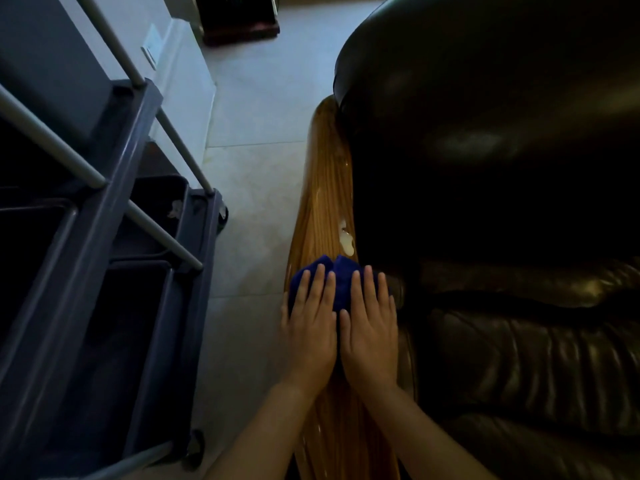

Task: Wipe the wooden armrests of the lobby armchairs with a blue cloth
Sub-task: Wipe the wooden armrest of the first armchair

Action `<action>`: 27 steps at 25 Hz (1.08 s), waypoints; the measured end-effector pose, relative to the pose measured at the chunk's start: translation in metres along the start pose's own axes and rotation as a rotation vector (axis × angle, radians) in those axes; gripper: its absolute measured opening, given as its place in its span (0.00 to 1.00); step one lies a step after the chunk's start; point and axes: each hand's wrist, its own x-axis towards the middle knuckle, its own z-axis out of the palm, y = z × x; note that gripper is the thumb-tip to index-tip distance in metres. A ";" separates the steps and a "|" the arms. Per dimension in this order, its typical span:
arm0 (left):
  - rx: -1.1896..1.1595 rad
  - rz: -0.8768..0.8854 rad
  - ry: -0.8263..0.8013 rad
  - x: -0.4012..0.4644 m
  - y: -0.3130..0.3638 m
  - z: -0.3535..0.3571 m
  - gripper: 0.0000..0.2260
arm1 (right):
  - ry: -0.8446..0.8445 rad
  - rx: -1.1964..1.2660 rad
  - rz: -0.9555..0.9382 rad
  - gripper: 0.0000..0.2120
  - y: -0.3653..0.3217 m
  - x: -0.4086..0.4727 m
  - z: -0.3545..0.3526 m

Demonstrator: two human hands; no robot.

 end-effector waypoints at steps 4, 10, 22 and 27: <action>0.055 -0.008 0.019 0.034 -0.004 0.005 0.25 | 0.031 0.063 -0.027 0.26 0.001 0.035 0.001; 0.028 0.005 -0.018 0.129 -0.013 -0.005 0.26 | -0.026 0.027 -0.064 0.27 -0.010 0.133 -0.003; -0.227 -0.027 0.007 0.238 -0.021 -0.006 0.25 | 0.056 0.001 -0.130 0.25 -0.016 0.244 -0.010; -0.290 -0.060 -0.177 0.263 -0.023 -0.020 0.25 | -0.049 -0.028 -0.164 0.26 -0.018 0.264 -0.023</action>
